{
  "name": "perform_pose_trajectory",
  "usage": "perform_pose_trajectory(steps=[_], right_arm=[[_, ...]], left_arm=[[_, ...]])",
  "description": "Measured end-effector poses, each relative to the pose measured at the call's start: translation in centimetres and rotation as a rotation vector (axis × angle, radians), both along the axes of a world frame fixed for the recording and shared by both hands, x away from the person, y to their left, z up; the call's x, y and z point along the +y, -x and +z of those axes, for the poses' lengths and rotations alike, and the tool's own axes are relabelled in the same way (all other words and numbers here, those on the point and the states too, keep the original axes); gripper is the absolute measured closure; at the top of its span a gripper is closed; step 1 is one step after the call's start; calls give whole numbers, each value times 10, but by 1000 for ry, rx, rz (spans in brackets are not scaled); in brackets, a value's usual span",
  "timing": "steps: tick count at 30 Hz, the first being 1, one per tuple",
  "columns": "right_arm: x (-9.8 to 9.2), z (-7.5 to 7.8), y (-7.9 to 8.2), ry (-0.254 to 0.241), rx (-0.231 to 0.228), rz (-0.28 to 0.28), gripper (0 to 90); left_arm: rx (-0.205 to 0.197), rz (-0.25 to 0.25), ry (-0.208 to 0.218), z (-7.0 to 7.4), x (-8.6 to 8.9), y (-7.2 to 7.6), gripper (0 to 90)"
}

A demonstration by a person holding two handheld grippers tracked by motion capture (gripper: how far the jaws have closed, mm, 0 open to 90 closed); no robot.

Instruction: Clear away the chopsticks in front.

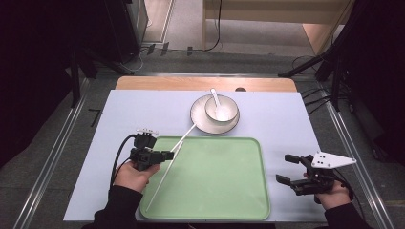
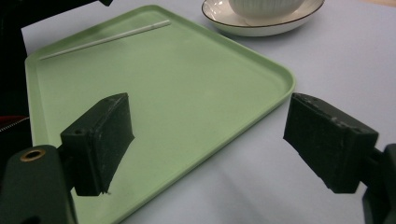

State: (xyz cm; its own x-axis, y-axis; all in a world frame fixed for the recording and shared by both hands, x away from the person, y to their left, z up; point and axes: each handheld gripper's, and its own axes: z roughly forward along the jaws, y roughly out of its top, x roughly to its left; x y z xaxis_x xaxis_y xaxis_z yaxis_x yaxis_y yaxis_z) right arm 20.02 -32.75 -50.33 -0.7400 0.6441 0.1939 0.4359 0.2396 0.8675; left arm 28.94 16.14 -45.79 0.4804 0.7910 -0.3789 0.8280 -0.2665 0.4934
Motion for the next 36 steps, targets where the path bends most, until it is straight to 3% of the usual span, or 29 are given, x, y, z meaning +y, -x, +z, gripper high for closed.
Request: perform_pose_trajectory(steps=[11, 20, 25, 29, 36], right_arm=[[0, 1, 1, -6, -6, 1, 163], [1, 1, 0, -5, -6, 4, 163], [1, 1, 0, -6, -4, 6, 163], [1, 1, 0, -6, -6, 6, 162], [1, 1, 0, -6, -5, 7, 163]], left_arm=[[71, 17, -3, -20, 5, 27, 861], [91, 42, -119, -35, 3, 27, 857], [118, 46, -134, -38, 9, 26, 855], [110, 72, -165, -39, 10, 27, 854], [120, 73, -117, -41, 14, 24, 822]])
